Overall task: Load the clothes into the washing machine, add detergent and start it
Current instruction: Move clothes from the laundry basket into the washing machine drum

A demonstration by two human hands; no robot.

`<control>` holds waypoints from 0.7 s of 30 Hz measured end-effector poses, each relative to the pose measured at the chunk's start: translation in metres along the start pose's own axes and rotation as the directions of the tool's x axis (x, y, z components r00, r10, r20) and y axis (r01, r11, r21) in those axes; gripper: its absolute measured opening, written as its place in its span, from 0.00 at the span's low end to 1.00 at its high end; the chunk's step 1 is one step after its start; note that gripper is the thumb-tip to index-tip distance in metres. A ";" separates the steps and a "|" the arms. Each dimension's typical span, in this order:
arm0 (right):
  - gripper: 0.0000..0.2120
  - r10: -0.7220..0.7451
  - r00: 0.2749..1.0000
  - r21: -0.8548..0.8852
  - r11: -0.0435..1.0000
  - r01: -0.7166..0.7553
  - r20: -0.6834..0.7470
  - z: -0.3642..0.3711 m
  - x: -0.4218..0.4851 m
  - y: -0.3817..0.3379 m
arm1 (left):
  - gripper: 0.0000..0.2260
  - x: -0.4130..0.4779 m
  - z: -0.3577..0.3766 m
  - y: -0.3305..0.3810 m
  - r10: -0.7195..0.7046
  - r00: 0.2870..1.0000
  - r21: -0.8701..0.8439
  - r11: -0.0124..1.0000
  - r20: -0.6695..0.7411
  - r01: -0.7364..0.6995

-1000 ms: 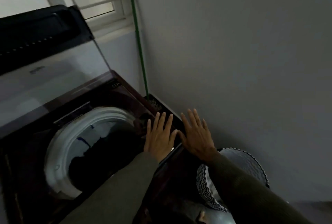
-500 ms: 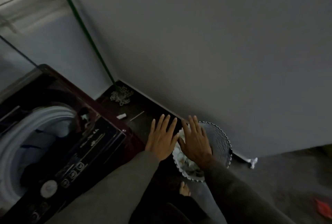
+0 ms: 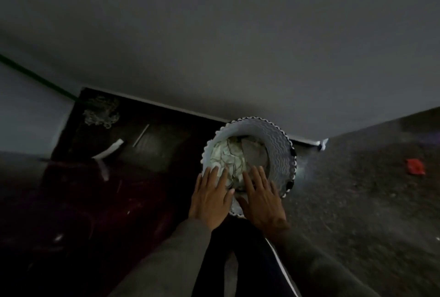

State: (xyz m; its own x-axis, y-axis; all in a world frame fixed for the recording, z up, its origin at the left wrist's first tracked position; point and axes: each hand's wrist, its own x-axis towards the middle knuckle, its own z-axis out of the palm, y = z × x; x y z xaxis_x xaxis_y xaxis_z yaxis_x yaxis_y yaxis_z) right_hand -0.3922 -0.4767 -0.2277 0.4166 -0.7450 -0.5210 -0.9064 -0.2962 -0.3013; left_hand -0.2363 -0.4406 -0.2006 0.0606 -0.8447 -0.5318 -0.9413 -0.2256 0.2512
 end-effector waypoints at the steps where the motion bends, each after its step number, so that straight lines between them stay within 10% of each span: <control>1: 0.35 0.026 1.000 0.018 0.999 -0.026 0.014 0.013 0.010 0.005 | 0.37 0.014 0.013 -0.004 0.009 1.000 0.006 1.000 0.016 -0.009; 21: 0.62 0.354 0.919 0.354 0.849 -0.393 0.174 0.269 0.285 0.140 | 0.34 0.350 0.274 -0.091 -0.386 0.893 -0.225 0.872 0.229 0.435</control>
State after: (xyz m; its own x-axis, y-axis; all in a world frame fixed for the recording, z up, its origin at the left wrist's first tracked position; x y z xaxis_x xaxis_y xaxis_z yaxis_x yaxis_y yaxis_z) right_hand -0.3817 -0.5701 -0.6330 0.0745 -0.6858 -0.7240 -0.9082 0.2531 -0.3332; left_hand -0.2209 -0.5830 -0.6314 0.3415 -0.5564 -0.7575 -0.7200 -0.6729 0.1696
